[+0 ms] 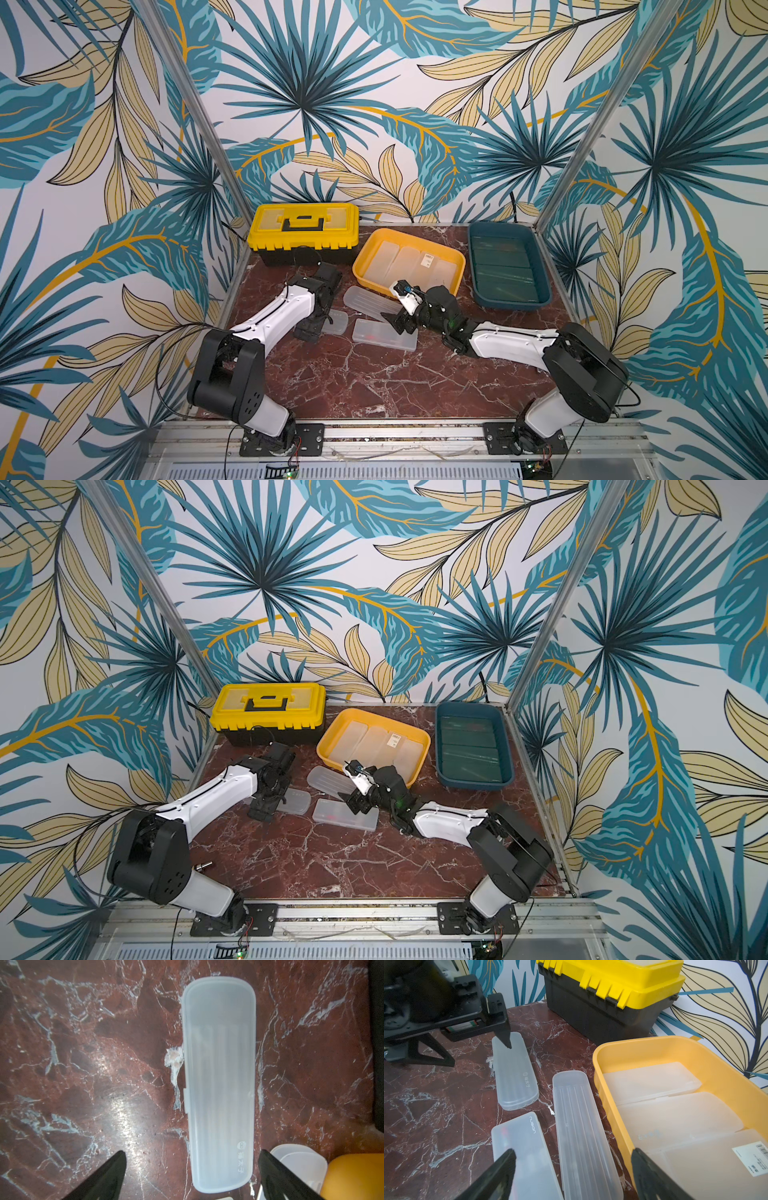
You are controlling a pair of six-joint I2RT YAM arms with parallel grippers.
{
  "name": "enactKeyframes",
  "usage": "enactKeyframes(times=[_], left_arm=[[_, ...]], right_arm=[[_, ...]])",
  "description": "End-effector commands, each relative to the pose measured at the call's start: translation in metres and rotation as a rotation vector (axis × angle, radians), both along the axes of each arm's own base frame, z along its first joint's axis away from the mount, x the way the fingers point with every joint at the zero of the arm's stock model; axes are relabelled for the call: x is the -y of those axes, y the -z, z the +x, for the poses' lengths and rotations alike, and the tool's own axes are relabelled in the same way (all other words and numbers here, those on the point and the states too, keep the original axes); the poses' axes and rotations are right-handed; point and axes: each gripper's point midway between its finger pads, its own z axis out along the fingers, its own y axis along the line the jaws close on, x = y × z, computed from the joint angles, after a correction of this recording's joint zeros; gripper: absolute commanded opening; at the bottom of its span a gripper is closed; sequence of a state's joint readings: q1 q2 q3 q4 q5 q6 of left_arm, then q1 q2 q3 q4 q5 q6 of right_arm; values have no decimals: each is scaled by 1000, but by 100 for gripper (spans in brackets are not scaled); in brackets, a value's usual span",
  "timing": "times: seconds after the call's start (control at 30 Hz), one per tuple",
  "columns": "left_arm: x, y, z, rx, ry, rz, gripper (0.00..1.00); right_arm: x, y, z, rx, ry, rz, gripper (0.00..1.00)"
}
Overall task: Place the pencil cases by color into the storage box
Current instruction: Pick up the pencil case from the center of the board.
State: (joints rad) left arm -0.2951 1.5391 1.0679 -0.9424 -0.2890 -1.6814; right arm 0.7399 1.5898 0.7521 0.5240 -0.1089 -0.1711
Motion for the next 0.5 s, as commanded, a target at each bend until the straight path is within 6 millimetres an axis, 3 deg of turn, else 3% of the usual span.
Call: enactKeyframes(times=[0.0, 0.47], left_arm=[[-10, -7, 11, 15, -66, 12, 100], [-15, 17, 29, -85, -36, -12, 100]], right_arm=[[1, 5, -8, 12, -30, -8, 87], [-1, 8, -4, 10, -25, -8, 87]])
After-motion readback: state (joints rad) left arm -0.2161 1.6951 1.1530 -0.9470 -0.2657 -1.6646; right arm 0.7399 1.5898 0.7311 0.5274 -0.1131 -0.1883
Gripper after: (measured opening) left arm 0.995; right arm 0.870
